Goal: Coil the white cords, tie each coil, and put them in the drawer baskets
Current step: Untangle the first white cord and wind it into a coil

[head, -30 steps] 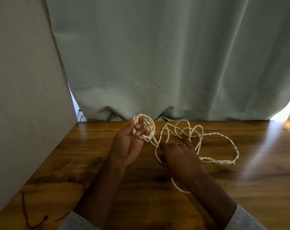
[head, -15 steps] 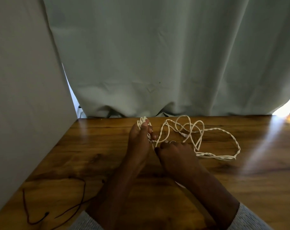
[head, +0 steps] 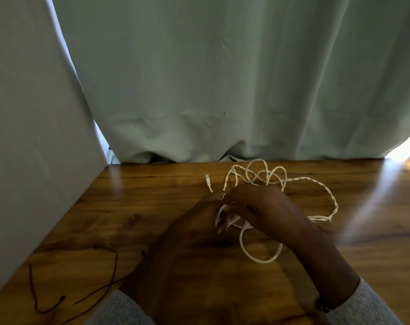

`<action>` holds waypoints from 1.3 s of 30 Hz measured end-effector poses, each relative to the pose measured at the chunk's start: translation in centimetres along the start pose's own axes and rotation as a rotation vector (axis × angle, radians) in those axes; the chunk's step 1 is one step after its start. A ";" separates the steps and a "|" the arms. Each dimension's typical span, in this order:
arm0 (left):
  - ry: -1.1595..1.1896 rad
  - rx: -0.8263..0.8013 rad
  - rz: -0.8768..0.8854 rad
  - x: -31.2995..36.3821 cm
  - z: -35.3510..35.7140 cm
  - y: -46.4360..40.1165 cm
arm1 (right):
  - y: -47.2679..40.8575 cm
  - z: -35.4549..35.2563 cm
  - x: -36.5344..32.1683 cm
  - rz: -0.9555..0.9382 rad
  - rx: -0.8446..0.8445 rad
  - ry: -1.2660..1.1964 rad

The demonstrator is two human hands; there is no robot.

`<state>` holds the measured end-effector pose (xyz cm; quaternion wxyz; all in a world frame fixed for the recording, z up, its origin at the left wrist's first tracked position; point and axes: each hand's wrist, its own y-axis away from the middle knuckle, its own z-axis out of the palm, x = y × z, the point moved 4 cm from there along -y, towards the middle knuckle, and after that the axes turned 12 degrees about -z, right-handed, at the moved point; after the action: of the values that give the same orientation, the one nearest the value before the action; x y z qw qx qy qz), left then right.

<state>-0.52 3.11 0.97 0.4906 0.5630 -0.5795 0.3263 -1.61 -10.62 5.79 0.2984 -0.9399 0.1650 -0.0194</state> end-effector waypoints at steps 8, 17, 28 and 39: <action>0.593 -0.426 -0.007 -0.3 0.6 -0.4 | 0.8 0.0 3.2 0.128 0.211 -0.095; 0.726 -0.190 0.020 -0.3 -0.2 -0.4 | 0.8 4.0 3.8 0.751 0.321 -0.732; 0.678 0.296 0.053 0.5 -1.2 -0.4 | -0.7 5.2 0.1 0.713 0.552 -0.941; 0.621 0.346 0.135 -0.1 -0.9 -0.9 | -0.3 6.4 0.5 0.906 0.747 -1.171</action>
<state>0.54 3.81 0.99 0.5182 0.4722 -0.3747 0.6068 -0.21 -7.05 0.65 0.6074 -0.4794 0.3282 0.5418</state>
